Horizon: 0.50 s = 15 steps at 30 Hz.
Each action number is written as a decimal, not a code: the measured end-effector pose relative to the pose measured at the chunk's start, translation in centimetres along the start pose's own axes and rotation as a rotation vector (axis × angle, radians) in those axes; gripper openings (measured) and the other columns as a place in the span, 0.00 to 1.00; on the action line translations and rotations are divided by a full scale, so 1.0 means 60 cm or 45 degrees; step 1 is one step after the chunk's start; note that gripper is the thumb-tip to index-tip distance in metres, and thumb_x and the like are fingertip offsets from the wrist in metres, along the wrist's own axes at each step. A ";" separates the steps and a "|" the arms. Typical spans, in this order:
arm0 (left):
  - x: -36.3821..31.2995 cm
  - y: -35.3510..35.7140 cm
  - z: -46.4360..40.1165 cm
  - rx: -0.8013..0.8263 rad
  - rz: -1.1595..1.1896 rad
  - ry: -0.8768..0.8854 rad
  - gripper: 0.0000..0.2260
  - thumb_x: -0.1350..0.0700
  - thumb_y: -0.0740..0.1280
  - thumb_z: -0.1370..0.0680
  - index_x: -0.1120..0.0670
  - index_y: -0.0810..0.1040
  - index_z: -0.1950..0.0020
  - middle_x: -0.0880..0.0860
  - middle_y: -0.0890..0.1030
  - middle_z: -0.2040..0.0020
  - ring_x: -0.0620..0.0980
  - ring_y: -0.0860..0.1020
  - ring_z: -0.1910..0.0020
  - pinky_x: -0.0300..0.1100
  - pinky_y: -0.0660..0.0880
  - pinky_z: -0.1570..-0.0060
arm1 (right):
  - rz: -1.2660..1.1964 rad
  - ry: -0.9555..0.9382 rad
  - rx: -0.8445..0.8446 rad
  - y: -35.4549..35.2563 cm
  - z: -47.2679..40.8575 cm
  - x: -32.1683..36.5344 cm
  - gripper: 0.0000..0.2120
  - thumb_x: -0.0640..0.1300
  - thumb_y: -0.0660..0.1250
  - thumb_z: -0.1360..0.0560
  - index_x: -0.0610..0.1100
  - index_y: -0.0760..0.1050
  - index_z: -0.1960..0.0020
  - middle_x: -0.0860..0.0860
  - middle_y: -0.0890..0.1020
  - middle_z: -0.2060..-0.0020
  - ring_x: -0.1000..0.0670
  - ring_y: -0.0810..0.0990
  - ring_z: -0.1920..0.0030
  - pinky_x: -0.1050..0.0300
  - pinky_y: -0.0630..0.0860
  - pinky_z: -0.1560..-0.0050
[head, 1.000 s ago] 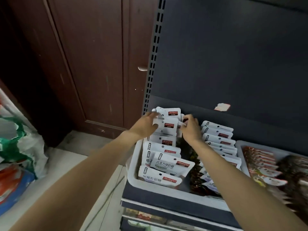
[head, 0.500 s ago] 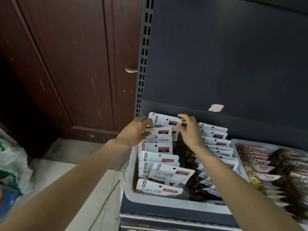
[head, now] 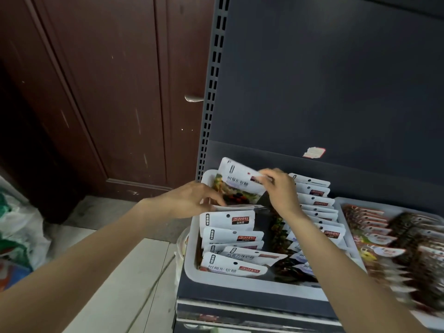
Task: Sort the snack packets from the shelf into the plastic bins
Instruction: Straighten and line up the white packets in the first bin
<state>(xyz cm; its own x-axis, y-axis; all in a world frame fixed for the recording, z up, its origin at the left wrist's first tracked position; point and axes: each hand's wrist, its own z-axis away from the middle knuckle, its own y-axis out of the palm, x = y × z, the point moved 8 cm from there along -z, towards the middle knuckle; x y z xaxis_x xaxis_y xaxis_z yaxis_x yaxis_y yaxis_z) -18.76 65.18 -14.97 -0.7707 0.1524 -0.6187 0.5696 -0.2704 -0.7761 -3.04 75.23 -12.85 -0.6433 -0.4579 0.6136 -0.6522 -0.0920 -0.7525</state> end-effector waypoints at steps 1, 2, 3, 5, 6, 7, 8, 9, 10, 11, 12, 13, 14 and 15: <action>0.004 0.002 0.003 0.000 0.005 -0.023 0.11 0.57 0.65 0.22 0.47 0.80 0.41 0.43 0.81 0.45 0.41 0.76 0.52 0.25 0.67 0.58 | 0.053 0.003 0.139 0.018 0.005 -0.003 0.11 0.39 0.63 0.21 0.41 0.79 0.42 0.46 0.80 0.50 0.51 0.77 0.51 0.68 0.71 0.52; 0.009 0.003 0.004 -0.009 0.021 -0.047 0.12 0.56 0.65 0.22 0.46 0.79 0.40 0.43 0.81 0.44 0.40 0.76 0.51 0.25 0.67 0.57 | 0.086 0.030 0.255 0.034 0.010 -0.008 0.12 0.40 0.62 0.21 0.42 0.78 0.39 0.46 0.81 0.47 0.51 0.77 0.49 0.61 0.73 0.46; 0.013 0.004 0.005 -0.020 0.045 -0.073 0.12 0.55 0.65 0.21 0.46 0.79 0.39 0.43 0.80 0.43 0.39 0.76 0.49 0.26 0.67 0.55 | 0.086 0.074 0.303 0.042 0.012 -0.012 0.13 0.40 0.63 0.21 0.43 0.77 0.38 0.45 0.81 0.45 0.52 0.76 0.49 0.55 0.72 0.43; 0.017 0.004 0.005 -0.074 0.105 -0.127 0.14 0.55 0.65 0.21 0.48 0.76 0.36 0.44 0.78 0.40 0.40 0.74 0.45 0.31 0.66 0.48 | 0.001 0.150 0.240 0.033 0.010 -0.015 0.14 0.41 0.64 0.21 0.43 0.76 0.37 0.45 0.81 0.45 0.50 0.78 0.47 0.55 0.73 0.43; 0.021 0.001 0.004 -0.132 0.136 -0.159 0.15 0.56 0.65 0.21 0.49 0.75 0.35 0.45 0.77 0.39 0.41 0.74 0.44 0.32 0.66 0.47 | -0.058 0.180 0.200 0.027 0.012 -0.017 0.13 0.42 0.63 0.21 0.43 0.76 0.37 0.45 0.81 0.44 0.49 0.78 0.45 0.57 0.73 0.43; 0.025 -0.005 0.004 -0.214 0.166 -0.196 0.15 0.57 0.65 0.21 0.49 0.74 0.34 0.46 0.77 0.38 0.44 0.75 0.44 0.33 0.67 0.47 | -0.113 0.209 0.182 0.023 0.014 -0.020 0.13 0.42 0.62 0.21 0.43 0.76 0.37 0.46 0.80 0.43 0.48 0.78 0.42 0.58 0.72 0.43; 0.031 -0.011 0.003 -0.308 0.201 -0.232 0.16 0.59 0.65 0.21 0.50 0.74 0.34 0.48 0.77 0.38 0.46 0.76 0.45 0.33 0.68 0.47 | -0.163 0.237 0.185 0.022 0.019 -0.023 0.14 0.43 0.60 0.20 0.43 0.75 0.36 0.46 0.79 0.41 0.48 0.76 0.39 0.57 0.72 0.40; 0.034 -0.017 0.003 -0.392 0.232 -0.264 0.16 0.61 0.64 0.22 0.51 0.74 0.34 0.49 0.78 0.38 0.48 0.77 0.44 0.34 0.69 0.47 | -0.199 0.260 0.205 0.023 0.024 -0.025 0.15 0.44 0.59 0.19 0.44 0.74 0.34 0.47 0.78 0.38 0.48 0.74 0.36 0.56 0.70 0.37; 0.037 -0.021 0.002 -0.459 0.252 -0.294 0.17 0.62 0.63 0.22 0.51 0.74 0.34 0.50 0.78 0.38 0.50 0.77 0.43 0.36 0.70 0.47 | -0.214 0.285 0.237 0.027 0.029 -0.026 0.16 0.45 0.57 0.18 0.45 0.71 0.32 0.47 0.75 0.35 0.48 0.72 0.34 0.56 0.68 0.34; 0.039 -0.023 0.001 -0.504 0.258 -0.332 0.17 0.62 0.63 0.21 0.52 0.73 0.33 0.52 0.78 0.37 0.52 0.77 0.41 0.38 0.71 0.46 | -0.218 0.311 0.274 0.031 0.034 -0.026 0.18 0.46 0.56 0.18 0.46 0.68 0.29 0.48 0.73 0.33 0.49 0.70 0.32 0.57 0.64 0.34; 0.045 -0.023 -0.003 -0.531 0.277 -0.385 0.17 0.61 0.62 0.21 0.53 0.71 0.31 0.53 0.77 0.36 0.53 0.76 0.39 0.40 0.70 0.44 | -0.236 0.345 0.300 0.036 0.037 -0.026 0.19 0.47 0.55 0.18 0.48 0.65 0.27 0.48 0.69 0.30 0.49 0.67 0.30 0.58 0.62 0.35; 0.050 -0.022 -0.005 -0.539 0.317 -0.443 0.18 0.60 0.60 0.20 0.54 0.68 0.30 0.55 0.75 0.34 0.54 0.74 0.37 0.41 0.69 0.43 | -0.280 0.392 0.314 0.040 0.039 -0.027 0.21 0.47 0.54 0.18 0.49 0.61 0.25 0.49 0.65 0.27 0.48 0.64 0.28 0.57 0.61 0.34; 0.054 -0.019 -0.009 -0.538 0.412 -0.488 0.19 0.57 0.59 0.19 0.54 0.66 0.28 0.55 0.73 0.32 0.54 0.71 0.34 0.41 0.67 0.41 | -0.351 0.451 0.315 0.045 0.040 -0.029 0.22 0.48 0.53 0.17 0.50 0.58 0.24 0.49 0.62 0.26 0.48 0.61 0.27 0.54 0.59 0.31; 0.053 -0.014 -0.013 -0.527 0.545 -0.512 0.20 0.55 0.58 0.18 0.54 0.63 0.26 0.55 0.70 0.30 0.54 0.68 0.31 0.41 0.64 0.39 | -0.442 0.505 0.304 0.050 0.041 -0.028 0.23 0.49 0.53 0.17 0.51 0.56 0.24 0.50 0.60 0.25 0.48 0.58 0.25 0.52 0.57 0.29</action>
<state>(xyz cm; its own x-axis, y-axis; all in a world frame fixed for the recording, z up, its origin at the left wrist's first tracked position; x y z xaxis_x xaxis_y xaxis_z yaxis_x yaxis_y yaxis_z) -21.48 66.63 -16.37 -0.4555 -0.2697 -0.8484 0.8457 0.1666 -0.5070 -2.93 73.57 -16.70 -0.5390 -0.0032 0.8423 -0.7728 -0.3959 -0.4960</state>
